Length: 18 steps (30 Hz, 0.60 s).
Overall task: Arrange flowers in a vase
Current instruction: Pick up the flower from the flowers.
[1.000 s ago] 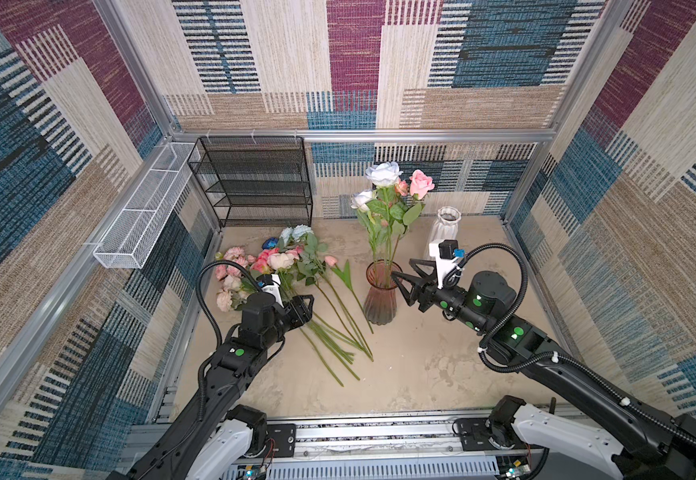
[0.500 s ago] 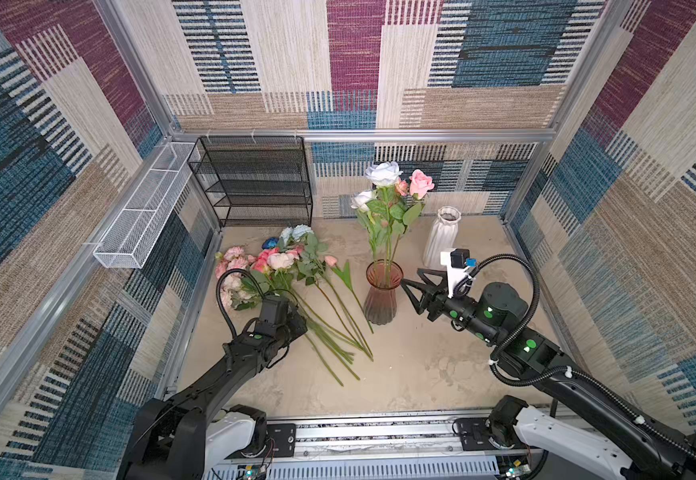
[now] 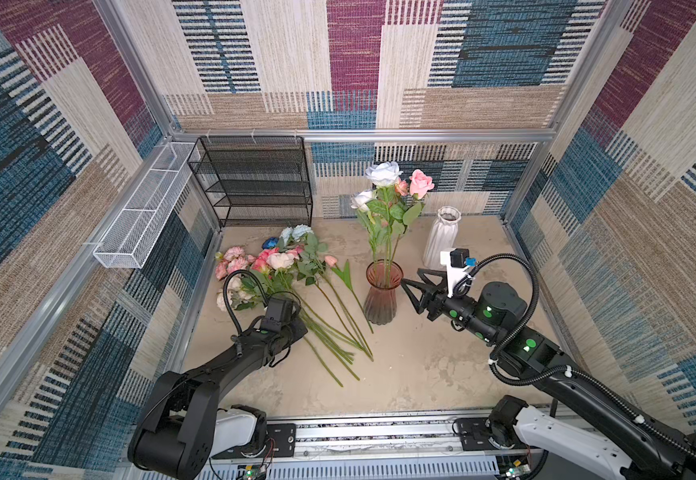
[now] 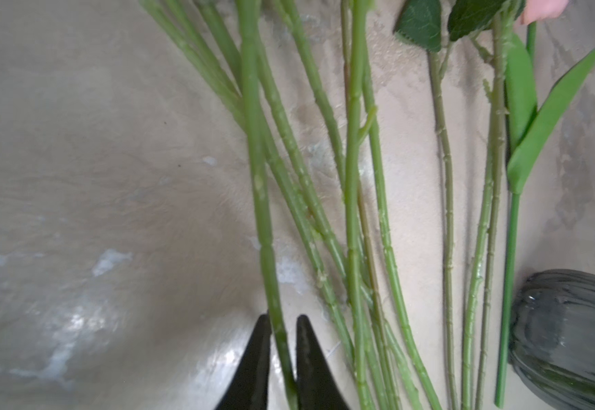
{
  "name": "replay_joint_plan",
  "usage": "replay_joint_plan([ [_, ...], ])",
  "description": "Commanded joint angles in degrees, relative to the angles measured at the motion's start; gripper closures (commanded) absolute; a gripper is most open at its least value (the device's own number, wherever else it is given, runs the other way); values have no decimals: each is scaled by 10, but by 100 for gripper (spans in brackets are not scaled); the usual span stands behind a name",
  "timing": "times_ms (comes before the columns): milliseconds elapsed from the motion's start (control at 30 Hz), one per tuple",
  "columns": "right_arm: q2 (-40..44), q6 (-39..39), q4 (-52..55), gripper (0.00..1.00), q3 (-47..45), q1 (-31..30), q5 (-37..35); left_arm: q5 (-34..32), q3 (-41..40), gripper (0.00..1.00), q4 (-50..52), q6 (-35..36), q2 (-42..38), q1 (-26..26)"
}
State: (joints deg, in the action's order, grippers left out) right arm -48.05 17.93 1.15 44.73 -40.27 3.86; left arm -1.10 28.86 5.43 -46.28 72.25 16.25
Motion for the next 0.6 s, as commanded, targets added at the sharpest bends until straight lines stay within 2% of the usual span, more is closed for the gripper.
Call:
replay_joint_plan([
  [0, 0, 5, -7, 31, 8, 0, -5, 6, 11, 96, -2, 7, -13, -1],
  [67, 2, 6, -7, 31, 9, 1, -3, 10, 14, 100, 13, 5, -38, -1],
  [200, 4, 6, -8, 31, 15, 0, 2, 23, 26, 100, 53, 6, -118, 0],
  [400, 8, 6, -17, 29, 24, 0, 24, 41, 100, 100, 130, 45, -237, 0],
  [567, 0, 6, -23, 26, 40, 0, 61, 124, 176, 100, 134, 101, -273, 0],
])
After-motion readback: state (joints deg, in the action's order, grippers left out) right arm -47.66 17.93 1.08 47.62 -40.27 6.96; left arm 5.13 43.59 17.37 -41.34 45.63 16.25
